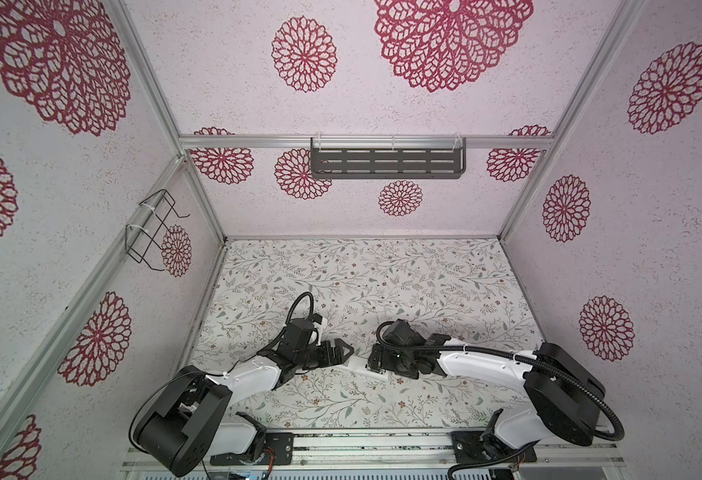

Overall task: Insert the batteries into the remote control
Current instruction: 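Hold the right gripper pressed on the batteries to seat them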

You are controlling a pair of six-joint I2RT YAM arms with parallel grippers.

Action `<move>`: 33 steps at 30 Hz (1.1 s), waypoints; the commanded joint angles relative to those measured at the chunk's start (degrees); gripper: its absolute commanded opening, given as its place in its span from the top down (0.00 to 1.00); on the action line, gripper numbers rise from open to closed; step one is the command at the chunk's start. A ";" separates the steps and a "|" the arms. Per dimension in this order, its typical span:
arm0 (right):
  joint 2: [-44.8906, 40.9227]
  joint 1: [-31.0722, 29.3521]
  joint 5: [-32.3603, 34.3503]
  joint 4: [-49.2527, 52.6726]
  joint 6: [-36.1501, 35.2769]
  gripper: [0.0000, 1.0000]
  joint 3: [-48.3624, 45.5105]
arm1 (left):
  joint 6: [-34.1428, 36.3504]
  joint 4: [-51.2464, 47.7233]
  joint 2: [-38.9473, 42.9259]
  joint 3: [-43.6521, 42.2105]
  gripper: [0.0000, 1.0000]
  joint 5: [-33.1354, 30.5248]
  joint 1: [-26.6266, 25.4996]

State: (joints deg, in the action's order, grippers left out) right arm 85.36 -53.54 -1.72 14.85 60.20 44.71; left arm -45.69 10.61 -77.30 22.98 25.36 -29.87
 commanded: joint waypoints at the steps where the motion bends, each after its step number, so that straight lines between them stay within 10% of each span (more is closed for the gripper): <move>1: -0.85 -0.87 0.66 0.48 1.45 0.01 1.23 | 0.34 1.09 -0.56 0.97 0.02 1.85 -0.66; 33: 1.21 -5.47 3.94 -2.94 6.12 0.05 -1.82 | 0.52 -0.75 1.18 0.97 0.02 1.34 -0.71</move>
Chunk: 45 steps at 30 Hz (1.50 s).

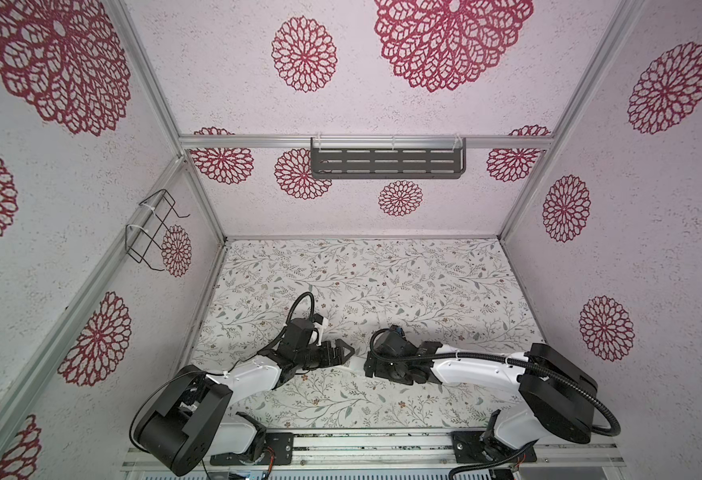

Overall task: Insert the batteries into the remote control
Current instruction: 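Hold the right gripper pressed on the batteries to seat them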

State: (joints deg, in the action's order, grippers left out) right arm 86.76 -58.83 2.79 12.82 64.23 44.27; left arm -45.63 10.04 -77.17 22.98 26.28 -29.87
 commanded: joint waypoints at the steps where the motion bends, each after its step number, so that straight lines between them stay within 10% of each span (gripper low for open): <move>1: -0.11 -0.15 -0.59 -1.05 2.05 0.05 -1.38 | 0.45 -0.20 0.97 0.99 0.02 0.32 -0.65; 45: 1.17 -0.13 0.73 -1.45 1.61 0.17 -2.00 | 0.98 -1.30 1.76 1.04 0.02 0.02 -0.65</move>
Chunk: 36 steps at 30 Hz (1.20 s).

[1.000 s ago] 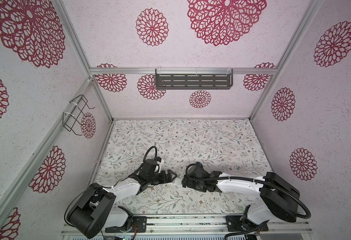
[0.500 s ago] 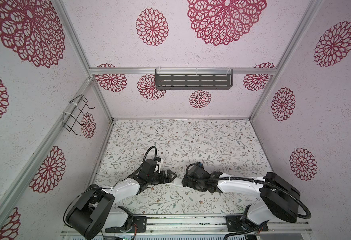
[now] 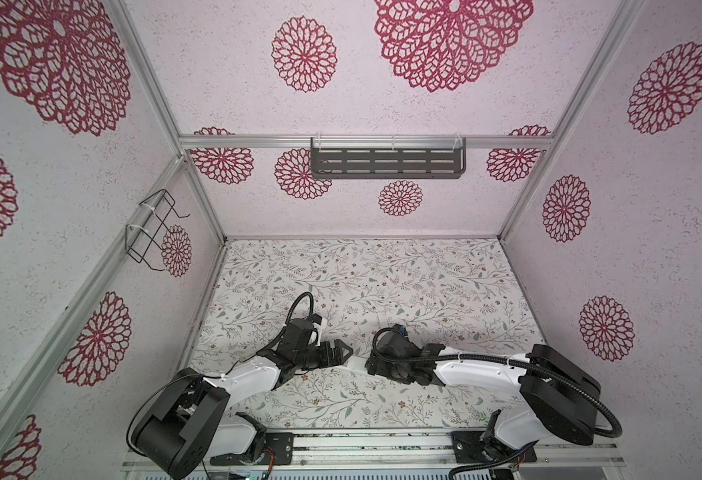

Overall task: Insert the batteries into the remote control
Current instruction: 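Hold the right gripper pressed on the batteries to seat them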

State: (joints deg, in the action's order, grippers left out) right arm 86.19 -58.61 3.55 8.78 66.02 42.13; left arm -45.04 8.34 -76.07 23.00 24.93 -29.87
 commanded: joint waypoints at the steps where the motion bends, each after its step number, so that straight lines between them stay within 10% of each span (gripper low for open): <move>1: 1.82 -0.28 -0.04 2.65 -0.23 0.17 0.28 | 0.39 0.40 0.68 1.01 0.02 1.38 -0.64; 36: 3.89 -0.75 -0.39 2.35 -1.77 0.28 -0.92 | 0.30 -0.23 0.40 1.43 0.02 1.37 -0.64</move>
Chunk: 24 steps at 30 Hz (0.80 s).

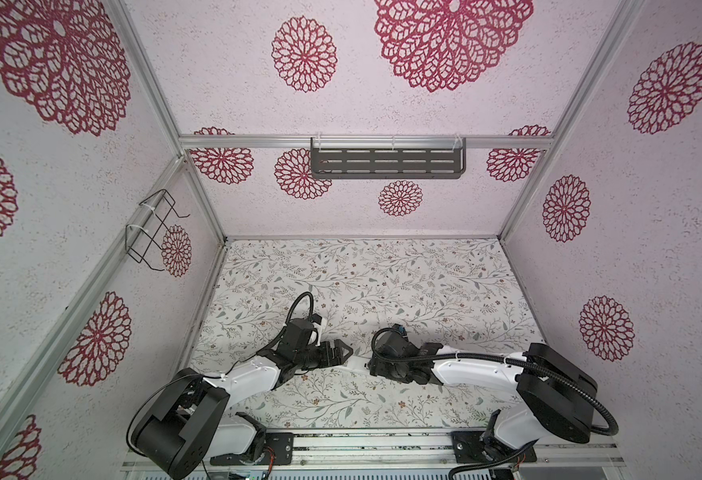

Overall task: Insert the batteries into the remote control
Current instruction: 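Hold the right gripper pressed on the batteries to seat them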

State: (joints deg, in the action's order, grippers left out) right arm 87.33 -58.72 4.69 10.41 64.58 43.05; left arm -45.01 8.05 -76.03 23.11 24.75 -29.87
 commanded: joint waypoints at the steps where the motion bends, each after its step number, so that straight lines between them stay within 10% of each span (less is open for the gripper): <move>1: 2.86 -0.73 -1.50 0.75 -0.41 0.28 -1.91 | 0.22 0.01 0.36 1.37 0.02 1.60 -0.71; 24: 4.86 -1.84 -0.38 4.10 -1.25 0.32 -1.79 | 0.01 0.43 0.19 0.61 0.02 1.35 -0.72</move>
State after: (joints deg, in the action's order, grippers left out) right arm 88.05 -59.55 6.79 10.61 63.83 43.16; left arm -45.01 7.88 -75.96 23.11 24.60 -29.87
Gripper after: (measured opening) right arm 0.679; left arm 0.977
